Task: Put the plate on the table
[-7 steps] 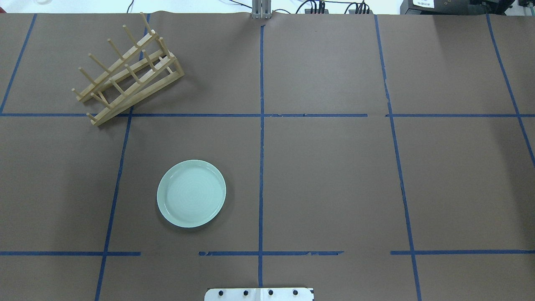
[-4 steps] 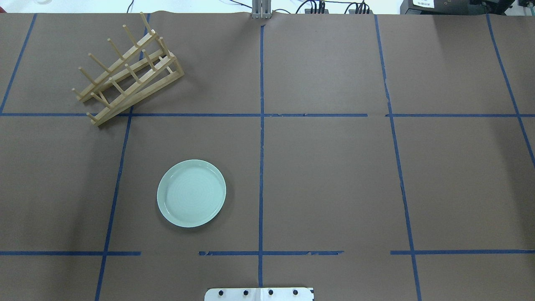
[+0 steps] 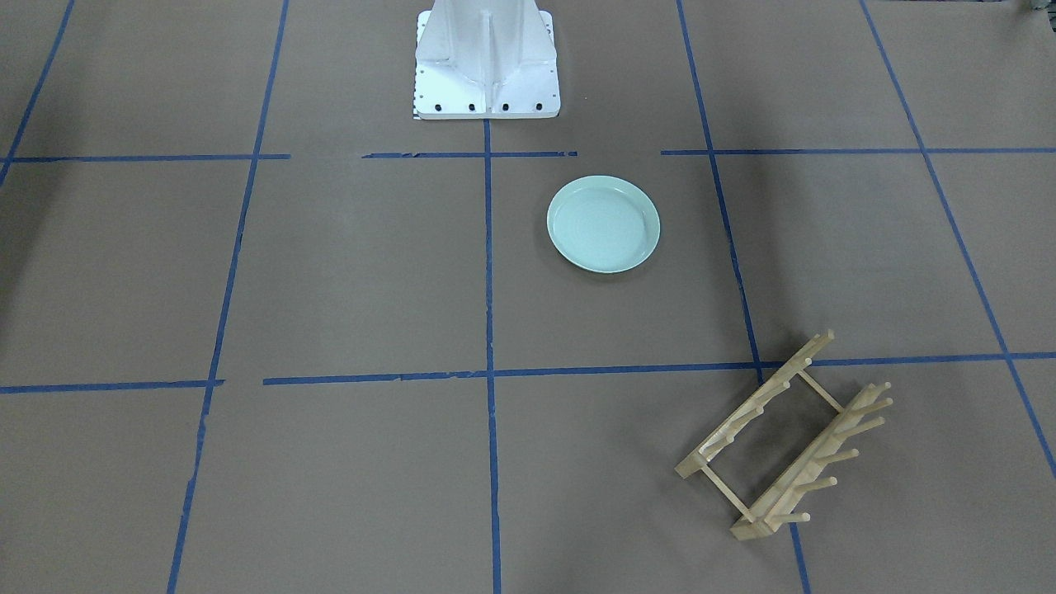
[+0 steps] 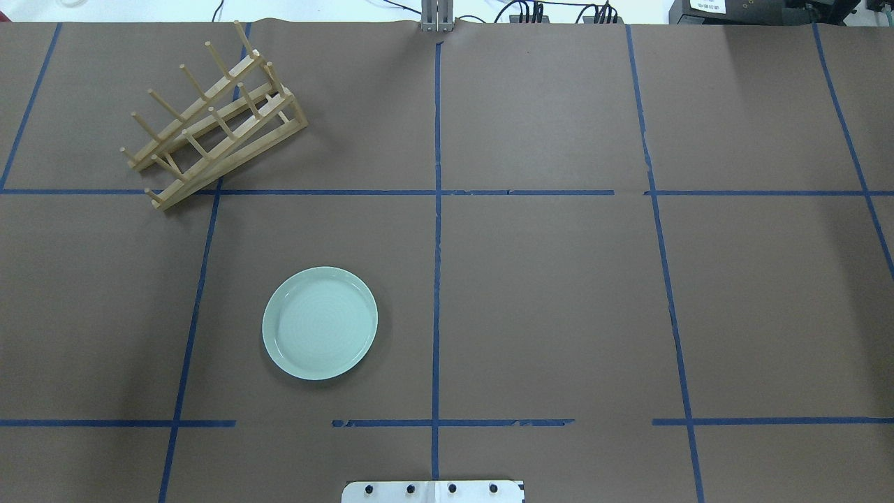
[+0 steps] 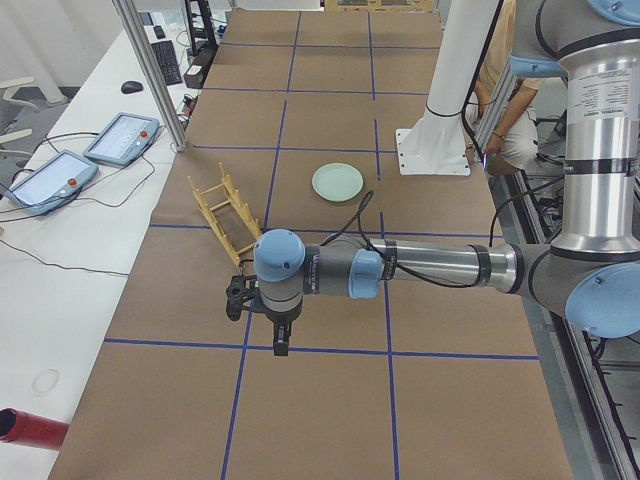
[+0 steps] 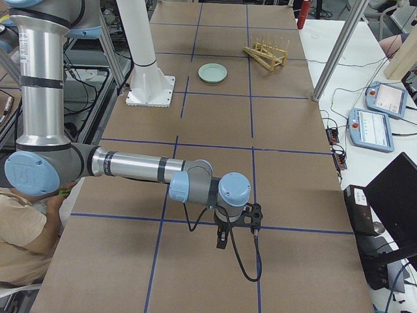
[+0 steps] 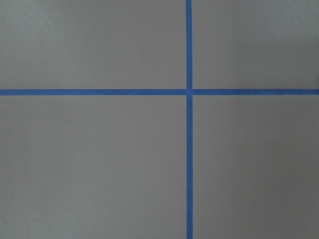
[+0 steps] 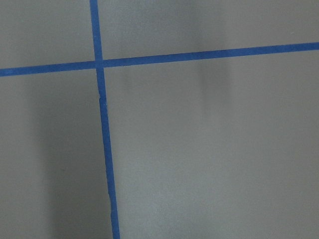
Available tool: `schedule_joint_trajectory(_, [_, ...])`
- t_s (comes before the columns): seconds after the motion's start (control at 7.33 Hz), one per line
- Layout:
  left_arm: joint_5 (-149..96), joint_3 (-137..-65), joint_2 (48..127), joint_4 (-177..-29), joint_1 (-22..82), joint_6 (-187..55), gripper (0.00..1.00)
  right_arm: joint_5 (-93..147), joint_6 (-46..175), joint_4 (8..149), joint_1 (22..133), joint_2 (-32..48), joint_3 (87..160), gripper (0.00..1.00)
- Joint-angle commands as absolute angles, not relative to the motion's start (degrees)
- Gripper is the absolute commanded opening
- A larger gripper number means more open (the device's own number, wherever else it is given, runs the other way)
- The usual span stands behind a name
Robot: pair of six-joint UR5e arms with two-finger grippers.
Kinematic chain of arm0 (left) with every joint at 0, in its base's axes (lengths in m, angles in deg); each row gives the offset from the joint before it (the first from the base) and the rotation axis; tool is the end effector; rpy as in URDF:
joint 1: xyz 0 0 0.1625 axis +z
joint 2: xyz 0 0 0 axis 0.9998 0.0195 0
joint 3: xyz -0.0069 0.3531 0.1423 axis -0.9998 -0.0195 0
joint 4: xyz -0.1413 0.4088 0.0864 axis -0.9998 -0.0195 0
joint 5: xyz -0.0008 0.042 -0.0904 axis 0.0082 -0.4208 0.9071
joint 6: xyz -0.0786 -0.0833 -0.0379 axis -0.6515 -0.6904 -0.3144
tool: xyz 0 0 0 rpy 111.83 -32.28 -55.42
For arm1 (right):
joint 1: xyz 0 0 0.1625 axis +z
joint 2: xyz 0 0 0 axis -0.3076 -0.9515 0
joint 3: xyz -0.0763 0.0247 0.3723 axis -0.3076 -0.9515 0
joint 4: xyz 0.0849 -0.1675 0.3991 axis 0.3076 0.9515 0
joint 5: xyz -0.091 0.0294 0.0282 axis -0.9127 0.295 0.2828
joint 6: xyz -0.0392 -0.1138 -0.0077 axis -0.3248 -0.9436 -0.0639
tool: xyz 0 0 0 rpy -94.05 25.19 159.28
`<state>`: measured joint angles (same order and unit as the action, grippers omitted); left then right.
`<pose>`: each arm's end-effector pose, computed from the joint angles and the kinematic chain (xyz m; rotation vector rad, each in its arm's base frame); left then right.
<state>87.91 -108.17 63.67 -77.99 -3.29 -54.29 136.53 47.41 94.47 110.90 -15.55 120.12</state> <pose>-0.0650 -0.4945 0.5899 0.0726 0.8070 -0.0505 0.0767 -0.4830 0.6694 -0.0801 -0.7479 0.0762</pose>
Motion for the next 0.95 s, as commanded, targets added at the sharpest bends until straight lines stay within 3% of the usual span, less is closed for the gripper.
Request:
schedule_joint_trajectory(0.0, [88.08, -107.92, 64.09, -78.03, -3.23, -54.81, 1.00, 136.53, 47.41, 94.47, 110.90, -15.58, 120.06, 1.00])
schedule_joint_trajectory(0.82, [88.08, -107.73, 64.45, -74.60, -3.23, -54.72, 1.00, 136.53, 47.41, 94.47, 110.90, -15.58, 120.06, 1.00])
